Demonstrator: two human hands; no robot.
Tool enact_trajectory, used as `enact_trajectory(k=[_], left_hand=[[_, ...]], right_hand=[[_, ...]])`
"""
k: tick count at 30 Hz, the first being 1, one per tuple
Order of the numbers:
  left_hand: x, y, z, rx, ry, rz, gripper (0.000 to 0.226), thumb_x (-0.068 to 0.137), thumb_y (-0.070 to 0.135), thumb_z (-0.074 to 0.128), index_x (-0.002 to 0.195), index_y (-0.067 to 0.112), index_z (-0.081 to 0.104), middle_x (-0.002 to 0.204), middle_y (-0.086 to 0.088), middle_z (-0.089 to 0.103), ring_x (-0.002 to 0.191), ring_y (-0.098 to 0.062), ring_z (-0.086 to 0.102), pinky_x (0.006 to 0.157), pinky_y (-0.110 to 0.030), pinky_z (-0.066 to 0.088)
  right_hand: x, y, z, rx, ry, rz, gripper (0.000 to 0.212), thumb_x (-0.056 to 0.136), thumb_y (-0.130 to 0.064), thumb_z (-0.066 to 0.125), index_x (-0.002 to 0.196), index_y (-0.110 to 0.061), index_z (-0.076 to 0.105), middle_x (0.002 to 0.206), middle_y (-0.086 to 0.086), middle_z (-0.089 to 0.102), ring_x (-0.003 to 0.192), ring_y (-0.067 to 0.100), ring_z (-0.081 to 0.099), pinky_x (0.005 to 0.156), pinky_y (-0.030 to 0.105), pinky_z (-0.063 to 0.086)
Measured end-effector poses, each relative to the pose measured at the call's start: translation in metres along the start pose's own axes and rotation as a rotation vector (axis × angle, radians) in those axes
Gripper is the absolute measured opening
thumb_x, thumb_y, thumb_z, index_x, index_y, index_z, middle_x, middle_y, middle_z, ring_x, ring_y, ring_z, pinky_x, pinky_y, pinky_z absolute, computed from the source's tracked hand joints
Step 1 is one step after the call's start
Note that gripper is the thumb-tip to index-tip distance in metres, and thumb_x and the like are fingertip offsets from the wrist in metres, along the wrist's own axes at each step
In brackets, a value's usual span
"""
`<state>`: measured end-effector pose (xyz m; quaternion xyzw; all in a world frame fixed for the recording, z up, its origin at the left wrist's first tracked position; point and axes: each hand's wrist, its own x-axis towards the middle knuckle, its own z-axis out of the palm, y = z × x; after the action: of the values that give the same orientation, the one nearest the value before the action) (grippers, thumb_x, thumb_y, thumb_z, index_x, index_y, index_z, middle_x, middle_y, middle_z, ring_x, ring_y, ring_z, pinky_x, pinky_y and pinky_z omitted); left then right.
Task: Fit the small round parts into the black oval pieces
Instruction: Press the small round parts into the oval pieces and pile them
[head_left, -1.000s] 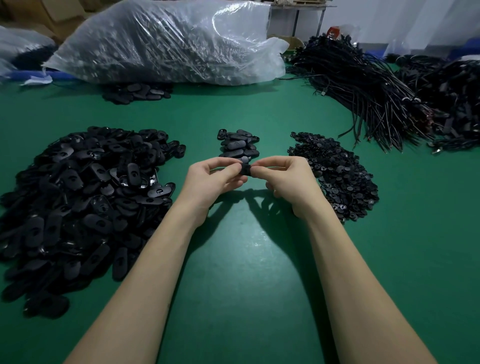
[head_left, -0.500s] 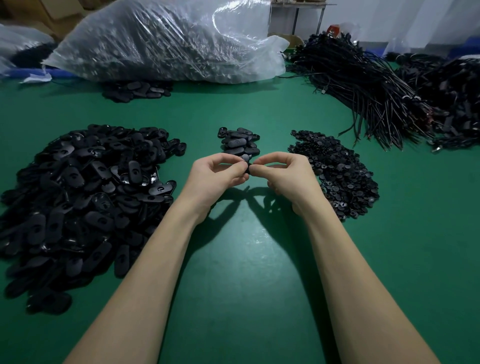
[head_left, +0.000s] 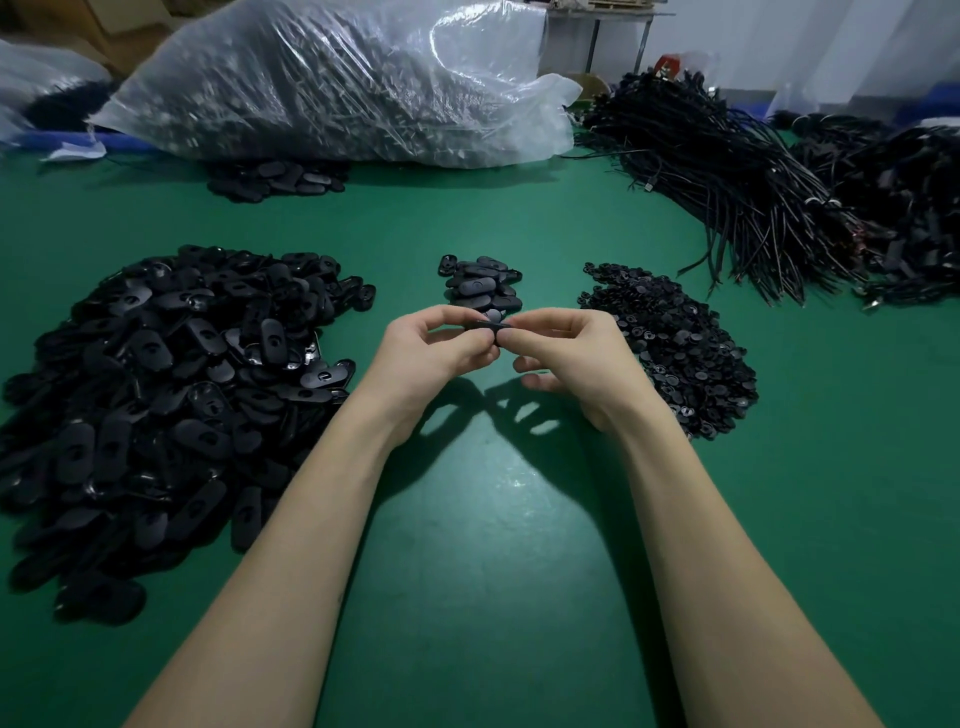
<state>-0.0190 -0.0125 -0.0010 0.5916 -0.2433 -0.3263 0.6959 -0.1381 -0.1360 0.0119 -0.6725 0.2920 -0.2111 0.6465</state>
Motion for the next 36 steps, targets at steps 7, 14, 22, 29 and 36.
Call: enact_trajectory(k=[7, 14, 22, 29, 36], left_hand=[[0.0, -0.003, -0.001, 0.209, -0.013, 0.067, 0.014, 0.091, 0.001, 0.07, 0.1, 0.01, 0.073, 0.084, -0.008, 0.078, 0.077, -0.015, 0.074, 0.082, -0.024, 0.059], [0.0, -0.004, -0.001, 0.299, -0.02, 0.108, 0.015, 0.092, 0.0, 0.068, 0.097, 0.013, 0.074, 0.083, -0.004, 0.078, 0.077, -0.013, 0.074, 0.081, -0.024, 0.058], [-0.001, -0.004, -0.001, 0.283, -0.01, 0.066, 0.015, 0.091, -0.002, 0.069, 0.094, 0.013, 0.074, 0.082, -0.003, 0.078, 0.076, -0.014, 0.075, 0.075, -0.02, 0.057], [0.004, -0.008, 0.002, 0.439, 0.124, 0.098, 0.018, 0.089, 0.008, 0.072, 0.084, 0.026, 0.074, 0.076, 0.001, 0.078, 0.076, -0.015, 0.076, 0.081, -0.032, 0.06], [0.003, -0.009, 0.0, 0.255, 0.128, 0.026, 0.012, 0.089, 0.004, 0.071, 0.097, 0.014, 0.07, 0.076, -0.005, 0.077, 0.068, -0.014, 0.073, 0.072, -0.028, 0.06]], right_hand=[[0.003, 0.004, 0.006, 0.0, 0.036, -0.019, 0.006, 0.085, -0.001, 0.079, 0.087, -0.005, 0.074, 0.067, -0.001, 0.074, 0.062, 0.01, 0.071, 0.06, 0.023, 0.059], [0.003, 0.007, 0.007, -0.021, 0.04, -0.019, 0.008, 0.085, -0.001, 0.079, 0.091, 0.0, 0.074, 0.072, 0.005, 0.076, 0.068, 0.016, 0.076, 0.064, 0.024, 0.061], [0.002, 0.008, 0.007, -0.058, 0.031, -0.022, 0.009, 0.086, -0.002, 0.08, 0.092, -0.001, 0.074, 0.076, 0.007, 0.075, 0.069, 0.017, 0.076, 0.068, 0.029, 0.063], [0.001, 0.009, 0.017, -0.204, 0.095, -0.099, 0.01, 0.085, -0.006, 0.079, 0.08, -0.013, 0.073, 0.066, 0.0, 0.073, 0.064, 0.017, 0.075, 0.07, 0.038, 0.066], [0.005, 0.012, 0.013, -0.395, 0.069, -0.231, 0.021, 0.086, -0.011, 0.077, 0.101, -0.024, 0.071, 0.086, -0.003, 0.069, 0.063, 0.016, 0.073, 0.071, 0.035, 0.064]])
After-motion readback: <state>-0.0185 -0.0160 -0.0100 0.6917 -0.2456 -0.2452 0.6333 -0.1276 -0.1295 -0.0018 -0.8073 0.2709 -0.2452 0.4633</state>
